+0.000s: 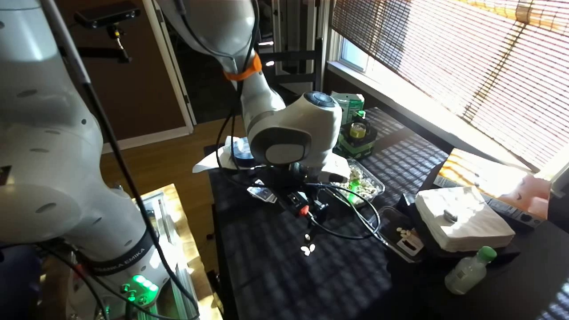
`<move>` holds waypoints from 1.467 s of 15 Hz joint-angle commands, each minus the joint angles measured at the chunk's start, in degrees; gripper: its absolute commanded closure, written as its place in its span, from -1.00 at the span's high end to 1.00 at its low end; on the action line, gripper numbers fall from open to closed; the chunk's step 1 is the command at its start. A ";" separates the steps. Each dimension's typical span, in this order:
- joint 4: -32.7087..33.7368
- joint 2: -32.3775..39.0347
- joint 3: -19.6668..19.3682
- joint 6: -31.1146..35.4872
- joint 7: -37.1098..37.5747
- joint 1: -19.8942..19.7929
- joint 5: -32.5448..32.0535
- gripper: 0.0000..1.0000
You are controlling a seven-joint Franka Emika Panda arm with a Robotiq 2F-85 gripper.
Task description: Pick up the white objects from the black tablecloth and place them inside the white bowl on the left.
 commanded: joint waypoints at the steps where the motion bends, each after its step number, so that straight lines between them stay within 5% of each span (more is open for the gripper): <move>1: -1.47 -0.80 3.16 4.47 -5.20 -2.71 1.05 1.00; 6: -3.77 1.39 8.97 13.21 -21.92 -8.39 0.96 1.00; 10: -4.16 2.67 14.26 12.08 -35.81 -14.51 0.87 1.00; 11: -3.65 2.13 11.67 11.80 -29.15 -11.49 -0.19 1.00; 15: -3.67 2.39 11.86 11.80 -29.72 -11.95 -0.18 1.00; 16: -3.52 3.25 7.70 13.28 -26.75 -9.10 -4.94 1.00; 17: -2.83 4.40 10.06 13.51 -31.20 -11.44 -3.87 1.00; 22: -1.15 8.62 4.88 16.17 -30.35 -8.52 -13.93 1.00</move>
